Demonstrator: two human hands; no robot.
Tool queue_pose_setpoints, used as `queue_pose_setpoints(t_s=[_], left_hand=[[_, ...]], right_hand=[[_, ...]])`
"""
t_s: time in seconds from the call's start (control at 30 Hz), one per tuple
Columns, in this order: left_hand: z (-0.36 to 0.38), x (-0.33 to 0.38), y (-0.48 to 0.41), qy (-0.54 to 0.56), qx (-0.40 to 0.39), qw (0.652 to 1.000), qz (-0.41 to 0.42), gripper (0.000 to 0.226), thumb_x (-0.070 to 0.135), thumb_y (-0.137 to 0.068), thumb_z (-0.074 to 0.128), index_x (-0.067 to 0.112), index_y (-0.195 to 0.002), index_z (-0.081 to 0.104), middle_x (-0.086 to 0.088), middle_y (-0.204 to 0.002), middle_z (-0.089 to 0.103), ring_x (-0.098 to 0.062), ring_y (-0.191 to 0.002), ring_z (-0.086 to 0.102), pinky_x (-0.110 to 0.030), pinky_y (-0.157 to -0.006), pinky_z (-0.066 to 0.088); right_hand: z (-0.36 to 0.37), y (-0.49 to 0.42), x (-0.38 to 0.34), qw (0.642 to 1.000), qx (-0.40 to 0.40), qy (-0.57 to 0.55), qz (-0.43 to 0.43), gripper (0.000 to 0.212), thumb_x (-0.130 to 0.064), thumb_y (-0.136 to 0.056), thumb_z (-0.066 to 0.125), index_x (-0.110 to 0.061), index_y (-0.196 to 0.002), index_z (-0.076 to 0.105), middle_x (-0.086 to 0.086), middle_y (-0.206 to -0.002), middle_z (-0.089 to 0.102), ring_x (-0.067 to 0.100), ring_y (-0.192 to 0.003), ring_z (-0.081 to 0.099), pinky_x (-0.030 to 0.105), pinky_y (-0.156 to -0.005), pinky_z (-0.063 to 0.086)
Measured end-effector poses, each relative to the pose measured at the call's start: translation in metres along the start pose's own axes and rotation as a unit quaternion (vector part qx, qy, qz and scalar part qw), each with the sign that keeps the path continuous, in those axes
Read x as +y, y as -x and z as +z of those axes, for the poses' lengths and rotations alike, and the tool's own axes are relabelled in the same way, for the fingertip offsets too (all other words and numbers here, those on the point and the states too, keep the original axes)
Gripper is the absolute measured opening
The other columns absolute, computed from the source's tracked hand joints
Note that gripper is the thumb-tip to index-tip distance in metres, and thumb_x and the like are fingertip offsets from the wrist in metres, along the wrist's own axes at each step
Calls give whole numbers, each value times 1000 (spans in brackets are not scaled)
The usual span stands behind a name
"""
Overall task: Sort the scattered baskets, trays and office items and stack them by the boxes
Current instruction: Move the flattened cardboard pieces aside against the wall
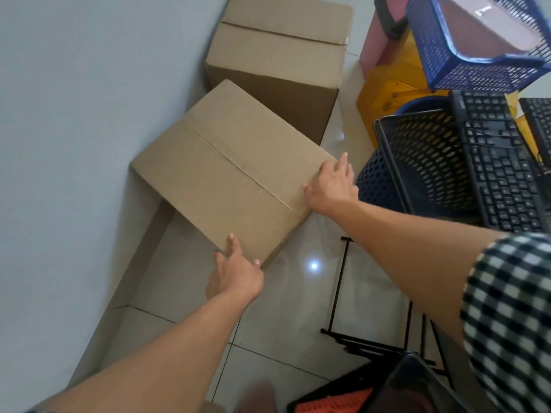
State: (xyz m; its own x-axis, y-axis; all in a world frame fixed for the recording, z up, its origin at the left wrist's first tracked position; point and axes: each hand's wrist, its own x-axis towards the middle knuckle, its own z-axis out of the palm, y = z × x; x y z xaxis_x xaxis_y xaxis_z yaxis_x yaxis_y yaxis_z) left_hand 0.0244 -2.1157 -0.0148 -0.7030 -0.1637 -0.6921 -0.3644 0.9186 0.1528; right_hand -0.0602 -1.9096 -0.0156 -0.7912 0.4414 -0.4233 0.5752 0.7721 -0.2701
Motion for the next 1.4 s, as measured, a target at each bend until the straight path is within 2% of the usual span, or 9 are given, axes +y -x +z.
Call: queue_pose_setpoints(t_s=[0.2, 0.33, 0.47, 0.57, 0.63, 0.83, 0.97, 1.27, 1.4], left_hand=[[-4, -2, -4, -8, 3, 1000, -7, 74, 50, -102, 39, 34, -160, -4, -9, -160, 23, -32, -129, 50, -41, -101, 42], [0, -15, 2, 11, 11, 1000, -8, 74, 49, -102, 42, 32, -161, 0, -11, -166, 8, -33, -134, 47, -39, -104, 42], [0, -38, 1, 98, 87, 991, 9, 66, 44, -98, 55, 25, -153, 25, -6, -149, 46, -30, -126, 54, -40, -97, 45], [2, -55, -5, 124, 65, 990, -36, 78, 51, -97, 54, 23, -158, 14, -11, -146, 53, -35, -129, 52, -42, -102, 43], [6, -59, -7, 160, 10, 986, -43, 72, 56, -97, 51, 24, -155, 26, -10, -145, 53, -34, -131, 50, -44, -109, 42], [26, -56, 5, 236, 34, 965, -106, 53, 47, -98, 56, 8, -129, 40, -14, -127, 61, -35, -115, 58, -35, -91, 48], [47, -83, 29, 226, 46, 958, -168, 52, 43, -100, 55, 0, -125, 38, -22, -134, 57, -39, -120, 56, -36, -88, 42], [90, -134, 84, 364, 101, 862, -337, 59, 24, -102, 55, -15, -141, 33, -31, -148, 40, -43, -135, 44, -40, -108, 35], [111, -142, 100, 404, 143, 828, -362, 63, 29, -100, 59, -10, -142, 32, -31, -147, 40, -45, -133, 45, -43, -109, 35]], right_hand=[[3, 0, 7, 999, -15, -7, 51, 90, -52, -84, 76, -8, -147, 29, 16, -151, 35, 36, -141, 33, 51, -112, 34], [13, 34, 24, 994, -21, -9, 108, 106, -54, -68, 88, -15, -143, 24, 18, -142, 38, 38, -133, 42, 53, -104, 40], [13, 58, 54, 979, -124, 54, 149, 133, -70, -58, 86, -29, -154, 5, 23, -141, 38, 42, -127, 48, 53, -101, 45], [22, 75, 77, 975, -152, 30, 161, 118, -71, -54, 87, -23, -138, 19, 20, -134, 45, 39, -117, 55, 47, -90, 49], [31, 83, 87, 974, -153, -32, 162, 113, -64, -54, 91, -21, -131, 21, 16, -136, 45, 36, -117, 55, 45, -89, 50], [53, 103, 105, 954, -155, -210, 147, 98, -52, -55, 95, -30, -118, 24, 2, -118, 50, 27, -103, 56, 50, -75, 62], [64, 114, 98, 963, -161, -191, 102, 90, -52, -61, 92, -27, -120, 29, 1, -117, 52, 25, -105, 55, 49, -90, 56], [97, 145, 56, 968, -239, -80, -11, 103, -54, -63, 91, -28, -137, 23, 2, -109, 48, 23, -92, 51, 35, -72, 44], [107, 148, 51, 968, -246, -48, -29, 97, -54, -62, 91, -30, -129, 24, 4, -107, 50, 24, -87, 58, 39, -69, 55]])
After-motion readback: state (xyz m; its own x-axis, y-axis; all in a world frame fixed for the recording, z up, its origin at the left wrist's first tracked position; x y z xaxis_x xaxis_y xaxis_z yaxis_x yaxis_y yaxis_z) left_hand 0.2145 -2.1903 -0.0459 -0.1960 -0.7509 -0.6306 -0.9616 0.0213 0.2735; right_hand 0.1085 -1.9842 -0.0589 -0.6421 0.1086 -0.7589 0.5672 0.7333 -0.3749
